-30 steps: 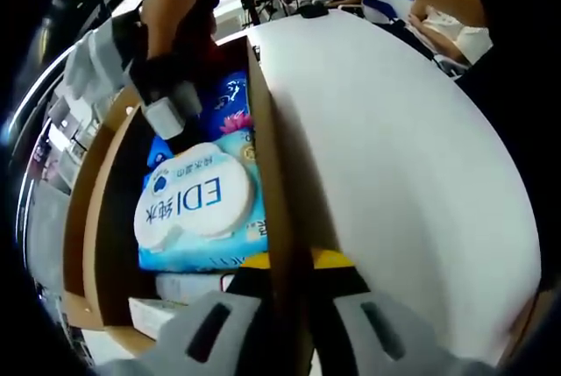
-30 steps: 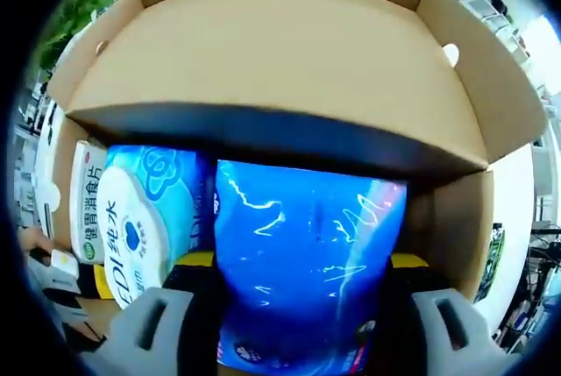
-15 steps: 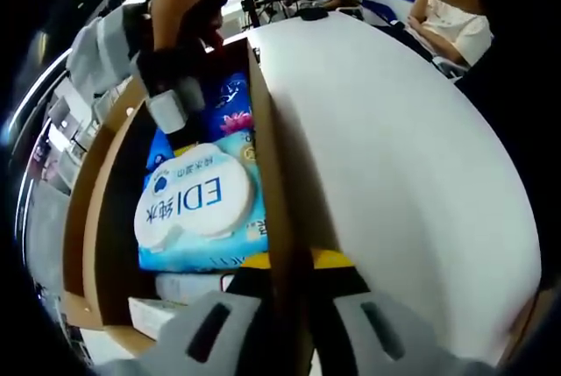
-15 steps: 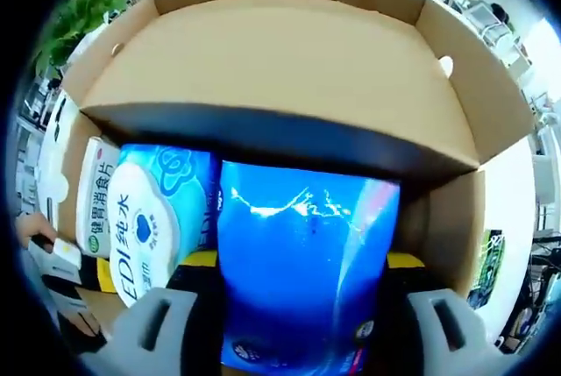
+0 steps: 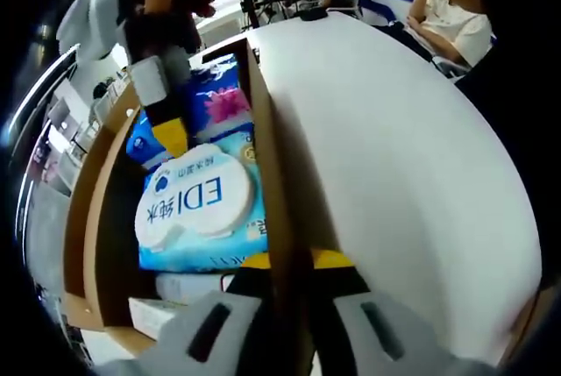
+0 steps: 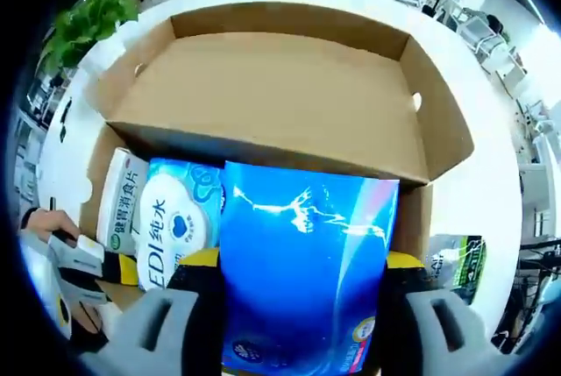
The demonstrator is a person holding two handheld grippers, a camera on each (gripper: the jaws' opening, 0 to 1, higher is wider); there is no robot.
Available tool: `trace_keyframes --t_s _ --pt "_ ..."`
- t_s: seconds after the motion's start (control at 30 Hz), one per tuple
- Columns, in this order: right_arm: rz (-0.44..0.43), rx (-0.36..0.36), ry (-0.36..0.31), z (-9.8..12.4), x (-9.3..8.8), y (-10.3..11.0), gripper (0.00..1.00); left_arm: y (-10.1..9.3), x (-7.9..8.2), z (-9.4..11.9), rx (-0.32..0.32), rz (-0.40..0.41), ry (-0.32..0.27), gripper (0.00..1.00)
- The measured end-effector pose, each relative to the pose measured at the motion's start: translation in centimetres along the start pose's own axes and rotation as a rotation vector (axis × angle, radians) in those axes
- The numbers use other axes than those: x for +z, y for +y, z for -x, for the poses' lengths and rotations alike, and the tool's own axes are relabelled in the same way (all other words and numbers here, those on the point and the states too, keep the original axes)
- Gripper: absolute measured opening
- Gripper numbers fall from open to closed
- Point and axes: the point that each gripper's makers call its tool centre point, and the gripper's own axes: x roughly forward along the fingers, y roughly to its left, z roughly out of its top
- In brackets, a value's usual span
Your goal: Operate the shoe box by opening the lid, removing the specified soft item, and placing it in the target area until the item is outside and the box remains undamaged.
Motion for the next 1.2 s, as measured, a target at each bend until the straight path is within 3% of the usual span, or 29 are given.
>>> trace_keyframes --t_s 0.77,0.93,1.2 --pt "0.038 -0.021 -0.019 1.8 0.5 0.2 0.69 0.4 0.1 -0.2 -0.002 -0.005 -0.007 0.07" --pt "0.035 0.012 -0.055 2.7 1.3 0.4 0.68 0.7 0.1 -0.3 -0.001 -0.004 -0.009 0.07" --pt "0.116 0.071 -0.048 3.5 1.5 0.8 0.67 0.6 0.2 -0.3 0.0 -0.006 -0.011 0.07"
